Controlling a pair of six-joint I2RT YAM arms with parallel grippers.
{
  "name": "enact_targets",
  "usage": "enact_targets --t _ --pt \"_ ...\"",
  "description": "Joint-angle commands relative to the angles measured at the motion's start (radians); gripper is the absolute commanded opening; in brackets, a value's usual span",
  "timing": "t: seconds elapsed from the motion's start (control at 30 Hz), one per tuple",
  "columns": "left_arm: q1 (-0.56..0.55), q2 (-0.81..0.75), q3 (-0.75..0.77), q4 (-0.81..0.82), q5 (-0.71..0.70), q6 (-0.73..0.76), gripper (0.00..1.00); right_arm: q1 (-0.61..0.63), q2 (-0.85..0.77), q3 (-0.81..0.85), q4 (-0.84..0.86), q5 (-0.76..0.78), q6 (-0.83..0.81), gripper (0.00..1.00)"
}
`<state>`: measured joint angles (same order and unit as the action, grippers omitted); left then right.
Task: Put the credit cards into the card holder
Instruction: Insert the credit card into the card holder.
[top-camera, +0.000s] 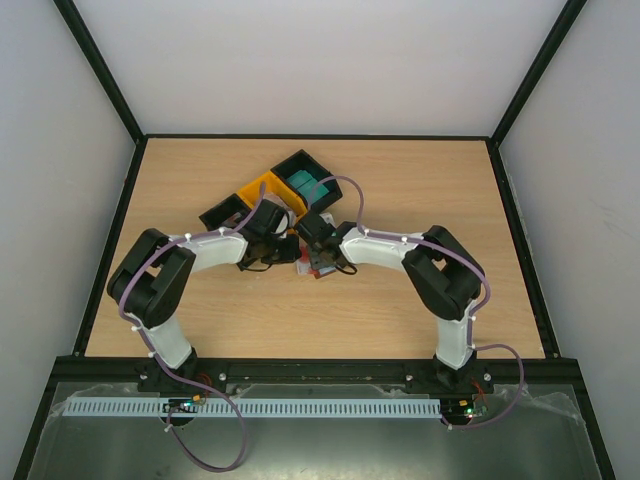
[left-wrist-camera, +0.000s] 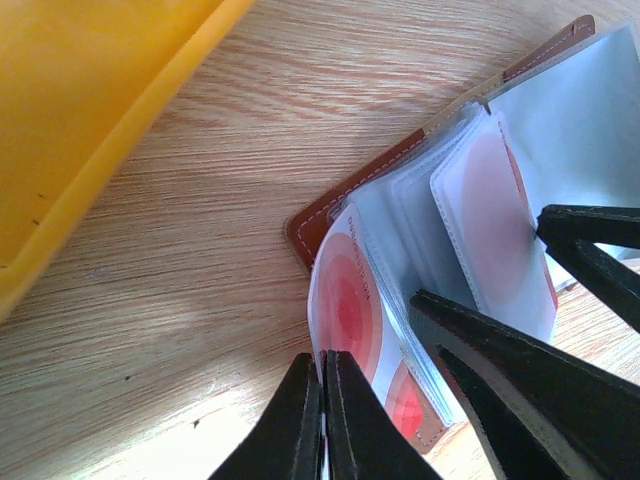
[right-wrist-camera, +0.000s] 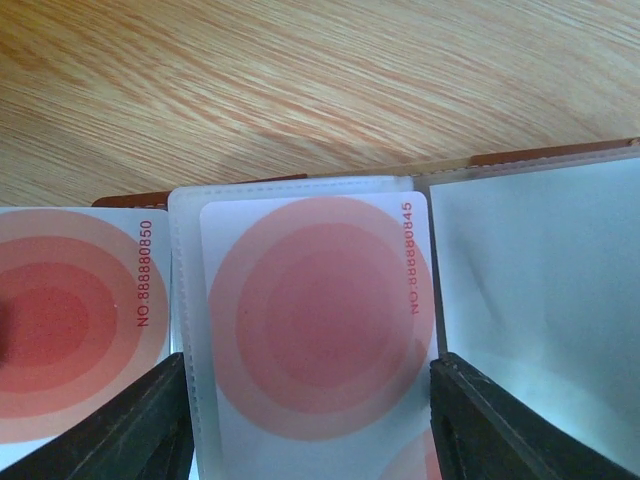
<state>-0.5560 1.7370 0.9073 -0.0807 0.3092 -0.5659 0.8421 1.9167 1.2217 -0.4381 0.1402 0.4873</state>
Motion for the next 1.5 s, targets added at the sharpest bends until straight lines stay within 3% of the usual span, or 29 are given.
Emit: enact_targets --t 0.0,0.57,0.8,1.07,1.47 --pt "-0.007 0.032 -0.040 -0.083 -0.028 0.012 0.03 0.002 -0.027 0.023 -0.063 0.061 0.029 0.61" --pt "-0.006 0.033 -0.043 -0.082 -0.028 0.017 0.03 0.000 -0.081 -0.014 -0.017 -0.057 0.035 0.69" --pt "-0.007 0.031 -0.047 -0.080 -0.028 0.017 0.03 0.000 -0.021 -0.011 -0.028 -0.014 0.034 0.66" --pt "-0.006 0.031 -0.047 -0.080 -0.030 0.017 0.03 0.000 -0.013 -0.009 -0.036 0.042 0.055 0.54" --pt "-0.006 0.035 -0.047 -0.079 -0.028 0.018 0.03 -0.011 -0.063 -0.022 -0.027 0.036 0.071 0.57"
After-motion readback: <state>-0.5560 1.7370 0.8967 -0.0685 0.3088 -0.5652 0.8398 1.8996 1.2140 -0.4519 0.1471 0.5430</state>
